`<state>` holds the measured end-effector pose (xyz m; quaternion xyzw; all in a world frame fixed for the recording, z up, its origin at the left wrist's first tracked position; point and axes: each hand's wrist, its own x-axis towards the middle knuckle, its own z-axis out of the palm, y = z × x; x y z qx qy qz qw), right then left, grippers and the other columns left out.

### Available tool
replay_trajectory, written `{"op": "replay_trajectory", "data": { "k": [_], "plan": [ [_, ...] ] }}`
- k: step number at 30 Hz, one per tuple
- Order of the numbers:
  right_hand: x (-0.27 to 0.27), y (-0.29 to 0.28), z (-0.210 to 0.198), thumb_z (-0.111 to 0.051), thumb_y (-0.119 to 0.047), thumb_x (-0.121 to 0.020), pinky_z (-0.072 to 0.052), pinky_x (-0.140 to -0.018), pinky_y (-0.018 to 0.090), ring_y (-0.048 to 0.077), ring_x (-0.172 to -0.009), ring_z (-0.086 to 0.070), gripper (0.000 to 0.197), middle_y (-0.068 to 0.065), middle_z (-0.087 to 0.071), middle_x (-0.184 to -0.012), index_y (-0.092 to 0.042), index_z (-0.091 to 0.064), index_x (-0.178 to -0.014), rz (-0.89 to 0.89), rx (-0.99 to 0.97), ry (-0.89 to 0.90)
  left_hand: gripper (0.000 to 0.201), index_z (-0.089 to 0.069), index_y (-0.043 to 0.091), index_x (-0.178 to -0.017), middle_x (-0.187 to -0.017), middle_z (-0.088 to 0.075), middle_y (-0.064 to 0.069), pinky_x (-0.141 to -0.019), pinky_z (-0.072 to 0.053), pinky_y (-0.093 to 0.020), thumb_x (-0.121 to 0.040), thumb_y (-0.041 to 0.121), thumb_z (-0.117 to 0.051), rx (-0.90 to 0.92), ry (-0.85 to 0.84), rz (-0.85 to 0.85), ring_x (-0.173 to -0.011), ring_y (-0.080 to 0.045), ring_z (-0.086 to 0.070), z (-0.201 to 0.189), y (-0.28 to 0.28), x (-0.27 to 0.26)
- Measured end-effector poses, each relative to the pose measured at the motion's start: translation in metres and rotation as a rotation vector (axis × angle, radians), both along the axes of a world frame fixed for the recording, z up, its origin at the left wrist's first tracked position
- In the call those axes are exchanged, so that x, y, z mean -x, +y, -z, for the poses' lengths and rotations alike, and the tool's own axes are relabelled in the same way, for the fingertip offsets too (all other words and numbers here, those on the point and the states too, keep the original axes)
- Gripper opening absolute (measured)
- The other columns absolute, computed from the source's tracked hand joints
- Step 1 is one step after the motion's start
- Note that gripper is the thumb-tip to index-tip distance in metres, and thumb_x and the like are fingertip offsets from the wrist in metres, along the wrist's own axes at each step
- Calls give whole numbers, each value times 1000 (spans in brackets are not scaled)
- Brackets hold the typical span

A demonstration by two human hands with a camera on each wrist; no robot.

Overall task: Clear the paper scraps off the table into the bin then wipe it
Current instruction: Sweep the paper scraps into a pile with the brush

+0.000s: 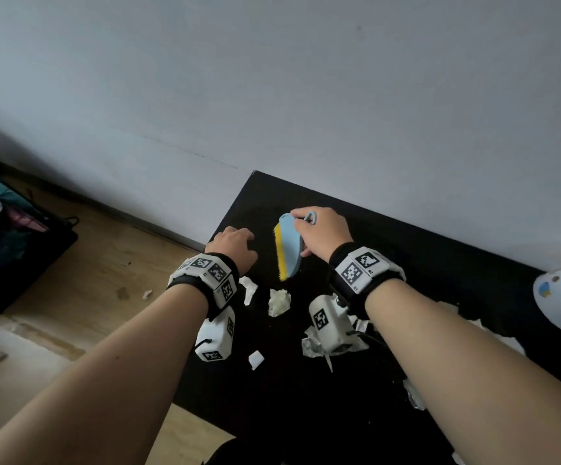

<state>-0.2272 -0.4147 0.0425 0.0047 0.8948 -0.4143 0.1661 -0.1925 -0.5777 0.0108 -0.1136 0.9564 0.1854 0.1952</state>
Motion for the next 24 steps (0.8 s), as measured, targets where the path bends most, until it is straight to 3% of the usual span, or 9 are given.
{"op": "replay_trajectory", "data": {
  "k": [3,5,7,10,14,16,18,21,24],
  "plan": [
    [0,-26,17,-50,-12,-93,-61,-73,35,19,-70,-69,34,2,-63,-128,-18,-65,-123,126,184,-120,46,-47,20,-135,-140,-44,-10,-107,-38,-39,-89,23,-51,3,1,-17,-129,-28,-42,5,-18,0],
    [1,-32,26,-49,-10,-94,-61,-75,36,16,-67,-67,35,2,-62,-130,-18,-64,-124,167,172,-163,46,-47,20,-136,-140,-44,-9,-107,-38,-39,-90,23,-51,2,2,-19,-129,-28,-42,7,-24,1],
    [2,-29,31,-49,-12,-94,-61,-75,37,22,-70,-70,33,3,-65,-125,-18,-66,-121,181,71,-162,46,-46,20,-136,-140,-44,-9,-106,-39,-40,-91,23,-51,4,-2,-12,-129,-27,-43,8,-29,3],
    [5,-2,22,-48,-19,-94,-60,-79,40,32,-75,-73,27,12,-74,-97,-15,-73,-102,188,-136,-119,45,-46,20,-136,-139,-44,-9,-105,-40,-40,-91,24,-51,9,-12,3,-128,-27,-44,10,-32,8],
    [8,36,5,-47,-22,-92,-58,-82,42,31,-81,-71,28,13,-73,-83,-7,-70,-85,247,-396,-55,45,-46,21,-136,-139,-43,-9,-105,-39,-39,-92,25,-51,-2,-10,40,-128,-27,-43,11,-26,18],
    [9,37,2,-48,-18,-90,-59,-80,42,32,-78,-71,27,15,-74,-80,-7,-72,-90,264,-342,-22,46,-45,21,-137,-140,-43,-9,-106,-39,-39,-92,26,-52,-17,-8,59,-129,-27,-43,11,-21,21],
    [10,25,-1,-49,-18,-90,-60,-76,40,30,-74,-73,27,12,-72,-78,-11,-72,-103,284,-163,-27,47,-44,21,-138,-141,-42,-9,-107,-38,-39,-92,26,-52,-22,-10,73,-130,-27,-42,10,-18,23],
    [9,-3,5,-51,-15,-92,-61,-74,37,28,-77,-73,32,9,-70,-93,-15,-67,-120,259,7,-106,47,-44,21,-138,-141,-42,-9,-106,-38,-38,-92,26,-52,-23,0,74,-130,-27,-42,10,-20,22],
    [5,-13,22,-50,-18,-94,-60,-78,37,27,-88,-72,34,7,-66,-119,-21,-64,-125,173,-104,-111,45,-46,20,-137,-139,-44,-9,-105,-39,-37,-92,25,-52,-16,13,62,-128,-27,-44,11,-27,19]
  ]
}}
